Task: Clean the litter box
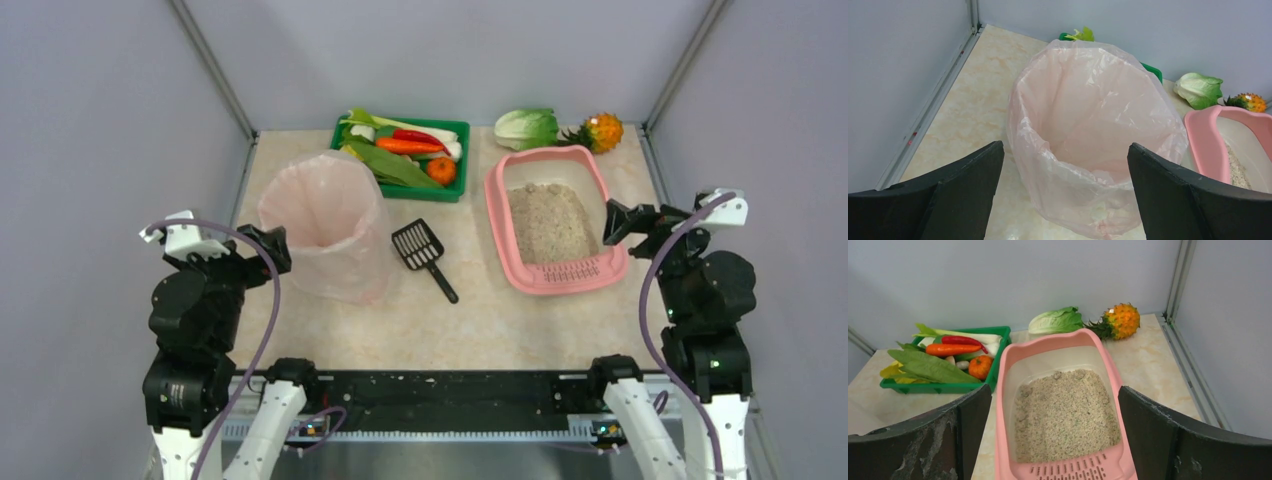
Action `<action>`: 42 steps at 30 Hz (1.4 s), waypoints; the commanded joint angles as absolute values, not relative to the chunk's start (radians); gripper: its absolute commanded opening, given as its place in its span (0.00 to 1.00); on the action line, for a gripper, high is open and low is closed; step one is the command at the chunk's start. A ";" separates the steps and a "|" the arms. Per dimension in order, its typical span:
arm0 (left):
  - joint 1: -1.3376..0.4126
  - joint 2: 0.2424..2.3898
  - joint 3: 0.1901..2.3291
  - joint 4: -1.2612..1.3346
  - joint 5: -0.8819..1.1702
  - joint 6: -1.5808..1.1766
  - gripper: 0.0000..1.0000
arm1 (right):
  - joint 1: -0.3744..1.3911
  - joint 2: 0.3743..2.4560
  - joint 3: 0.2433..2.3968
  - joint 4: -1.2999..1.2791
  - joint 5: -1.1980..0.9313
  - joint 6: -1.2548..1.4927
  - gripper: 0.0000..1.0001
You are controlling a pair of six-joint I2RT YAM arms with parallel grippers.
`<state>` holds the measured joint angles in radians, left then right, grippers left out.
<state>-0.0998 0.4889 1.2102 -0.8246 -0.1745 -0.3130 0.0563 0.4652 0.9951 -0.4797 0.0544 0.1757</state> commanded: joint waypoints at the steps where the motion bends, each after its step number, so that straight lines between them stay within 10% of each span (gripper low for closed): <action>1: -0.102 0.508 1.238 -0.808 -0.185 -0.328 0.99 | 0.050 0.508 1.023 -0.455 0.015 0.170 0.99; 14: -0.103 0.479 1.228 -0.857 -0.170 -0.344 0.99 | 0.078 0.738 0.992 -0.478 -0.221 0.289 0.99; 42: -0.103 0.457 1.246 -0.955 -0.167 -0.358 0.99 | 0.911 1.381 0.992 -0.246 0.319 0.313 0.98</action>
<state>-0.0998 0.4488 1.2121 -0.9596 -0.1692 -0.3470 0.8658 1.2896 0.9890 -0.3401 0.2722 0.3347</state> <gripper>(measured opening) 0.989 0.988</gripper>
